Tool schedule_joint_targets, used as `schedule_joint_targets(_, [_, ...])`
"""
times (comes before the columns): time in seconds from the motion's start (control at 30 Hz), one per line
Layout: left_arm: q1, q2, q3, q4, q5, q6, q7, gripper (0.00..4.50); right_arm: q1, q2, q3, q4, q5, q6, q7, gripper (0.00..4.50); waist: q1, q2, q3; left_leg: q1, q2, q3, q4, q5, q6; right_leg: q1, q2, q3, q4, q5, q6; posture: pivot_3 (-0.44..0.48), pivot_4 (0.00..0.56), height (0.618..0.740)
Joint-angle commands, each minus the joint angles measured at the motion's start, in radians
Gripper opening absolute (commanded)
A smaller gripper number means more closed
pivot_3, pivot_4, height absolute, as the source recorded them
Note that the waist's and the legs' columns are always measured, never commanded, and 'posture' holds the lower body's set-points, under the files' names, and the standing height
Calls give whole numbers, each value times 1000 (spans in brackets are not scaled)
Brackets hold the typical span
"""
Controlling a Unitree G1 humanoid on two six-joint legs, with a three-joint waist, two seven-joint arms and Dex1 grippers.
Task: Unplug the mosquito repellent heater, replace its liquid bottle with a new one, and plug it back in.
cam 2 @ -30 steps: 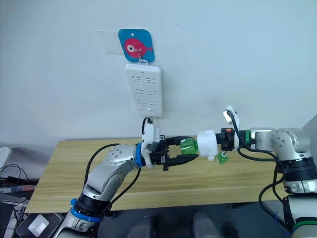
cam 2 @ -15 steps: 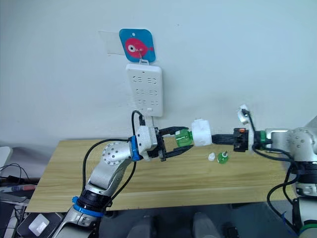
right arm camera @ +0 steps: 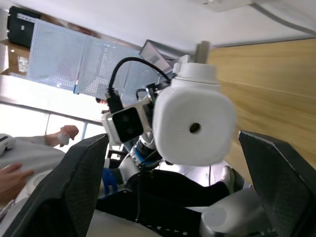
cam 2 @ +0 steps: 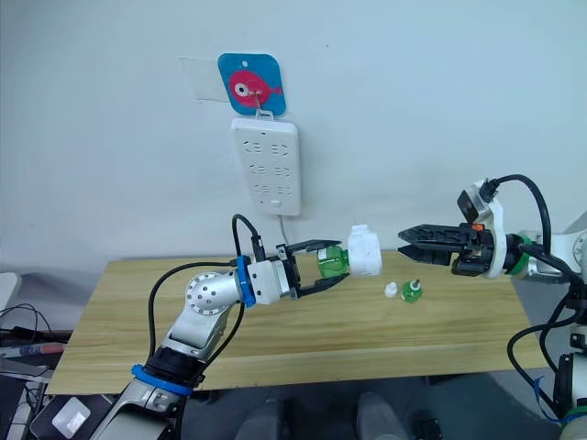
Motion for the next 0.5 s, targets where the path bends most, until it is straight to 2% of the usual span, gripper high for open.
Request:
schedule_joint_targets(0.03, [-21,-7,-7,-33,-18,-20,8,2261,7,31,-22,-53,58,8,-103,4456,0,0,0,0,0,0,0,0,0,0,0,0,0,0,0,-85,145,740])
schedule_joint_targets(0.23, [-38,-7,-19,-43,-18,-41,3,2261,27,53,-13,-67,112,8,-206,4456,1,0,0,0,0,0,0,0,0,0,0,0,0,0,0,-85,144,740])
schedule_joint_targets(0.5, [-46,-2,-33,-50,-17,-53,1,2261,15,83,3,-63,164,6,-267,4456,0,0,0,0,0,0,0,0,0,0,0,0,0,0,0,-83,152,740])
